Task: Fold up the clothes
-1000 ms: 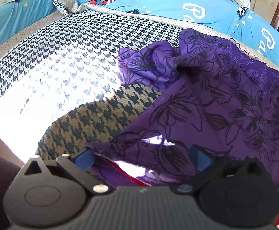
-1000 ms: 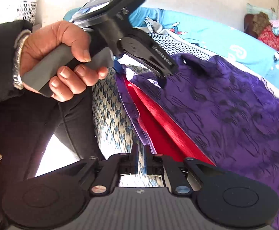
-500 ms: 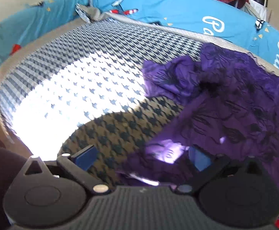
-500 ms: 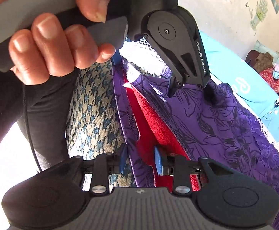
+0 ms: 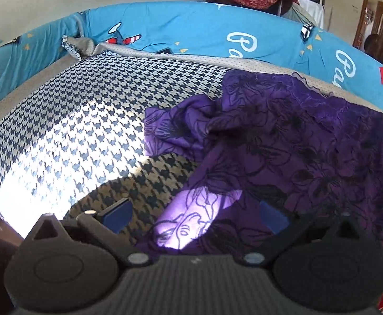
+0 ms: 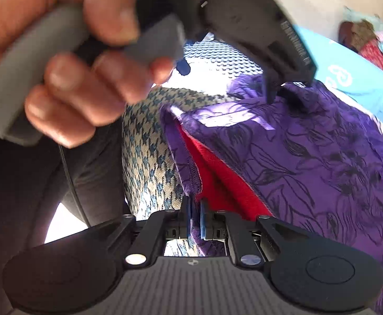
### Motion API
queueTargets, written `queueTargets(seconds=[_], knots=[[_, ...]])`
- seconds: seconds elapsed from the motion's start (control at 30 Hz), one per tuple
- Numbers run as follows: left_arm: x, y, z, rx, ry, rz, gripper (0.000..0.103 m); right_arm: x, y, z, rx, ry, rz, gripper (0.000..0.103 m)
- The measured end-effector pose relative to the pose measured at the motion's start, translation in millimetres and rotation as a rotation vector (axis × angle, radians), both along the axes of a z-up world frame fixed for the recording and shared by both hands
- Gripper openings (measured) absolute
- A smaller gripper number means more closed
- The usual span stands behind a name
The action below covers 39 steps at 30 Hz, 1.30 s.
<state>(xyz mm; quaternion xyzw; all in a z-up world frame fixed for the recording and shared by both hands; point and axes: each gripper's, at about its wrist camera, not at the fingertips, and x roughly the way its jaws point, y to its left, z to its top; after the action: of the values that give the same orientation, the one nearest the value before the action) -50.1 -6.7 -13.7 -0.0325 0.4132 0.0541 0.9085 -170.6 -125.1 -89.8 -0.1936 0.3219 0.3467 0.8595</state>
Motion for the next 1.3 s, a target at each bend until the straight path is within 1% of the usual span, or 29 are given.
queueTargets(seconds=[0.13,0.23,0.33,0.37,0.43,0.47,0.5,0.6,0.7,0.8,0.87,0.97,1.03,1.07,1.1,1.13,1.17,1.2,1.3], knots=[[0.8,-15.5,-14.4,-0.003,0.031,-0.066,0.103,-12.9,-33.3,19.3,0.058,0.014,-0.068,0.01],[-0.4,-26.0,-22.6,-0.007,0.05,-0.108,0.103,-23.9,-59.3,26.7,0.056,-0.007,-0.153,0.01],[-2.2,-33.4,-25.7,-0.005,0.056,-0.143,0.103,-29.5,-89.1,32.3,0.042,-0.03,-0.27,0.011],[-2.8,-35.8,-26.7,-0.004,0.058,-0.155,0.103,-30.5,-98.9,35.0,0.034,-0.042,-0.305,0.013],[-3.6,-38.2,-25.8,-0.016,0.057,-0.173,0.103,-31.0,-116.6,41.4,0.011,-0.068,-0.354,0.021],[-4.0,-39.7,-25.5,-0.018,0.058,-0.183,0.103,-31.0,-125.0,44.9,-0.002,-0.082,-0.374,0.029],[-4.2,-41.1,-25.8,-0.017,0.061,-0.192,0.103,-29.8,-132.8,47.6,-0.017,-0.09,-0.386,0.031],[-4.2,-44.3,-28.8,-0.017,0.075,-0.208,0.103,-21.9,-154.2,52.8,-0.074,-0.095,-0.385,0.04],[-5.2,-46.6,-30.6,-0.019,0.081,-0.227,0.103,-11.8,-171.4,54.8,-0.116,-0.081,-0.361,0.045],[-6.4,-48.3,-30.7,-0.019,0.08,-0.241,0.103,1.7,-184.9,46.9,-0.151,-0.006,-0.335,0.046],[-6.2,-48.4,-31.1,-0.021,0.082,-0.243,0.103,6.7,-191.0,41.7,-0.153,0.034,-0.325,0.046],[-5.6,-49.3,-33.4,-0.017,0.092,-0.243,0.103,8.9,-193.7,35.7,-0.15,0.065,-0.309,0.046],[-5.1,-50.9,-34.9,-0.012,0.095,-0.246,0.103,8.0,-193.1,34.3,-0.149,0.062,-0.304,0.044],[-5.0,-52.1,-35.4,-0.009,0.096,-0.248,0.103,7.3,-192.6,34.0,-0.148,0.059,-0.301,0.035],[-5.0,-53.2,-35.9,-0.007,0.096,-0.249,0.103,6.8,-192.2,33.9,-0.144,0.059,-0.299,0.024],[-5.0,-53.6,-36.1,-0.008,0.095,-0.25,0.103,6.7,-192.0,33.9,-0.136,0.065,-0.297,0.018],[-5.1,-53.9,-36.2,-0.009,0.094,-0.251,0.103,6.3,-191.8,34.3,-0.125,0.066,-0.299,0.006],[-5.3,-54.1,-36.5,-0.011,0.094,-0.251,0.103,5.2,-192.0,35.4,-0.115,0.056,-0.306,0.002],[-6.3,-54.2,-37.1,-0.015,0.094,-0.253,0.103,2.7,-195.2,41.3,-0.086,0.015,-0.352,0.001]])
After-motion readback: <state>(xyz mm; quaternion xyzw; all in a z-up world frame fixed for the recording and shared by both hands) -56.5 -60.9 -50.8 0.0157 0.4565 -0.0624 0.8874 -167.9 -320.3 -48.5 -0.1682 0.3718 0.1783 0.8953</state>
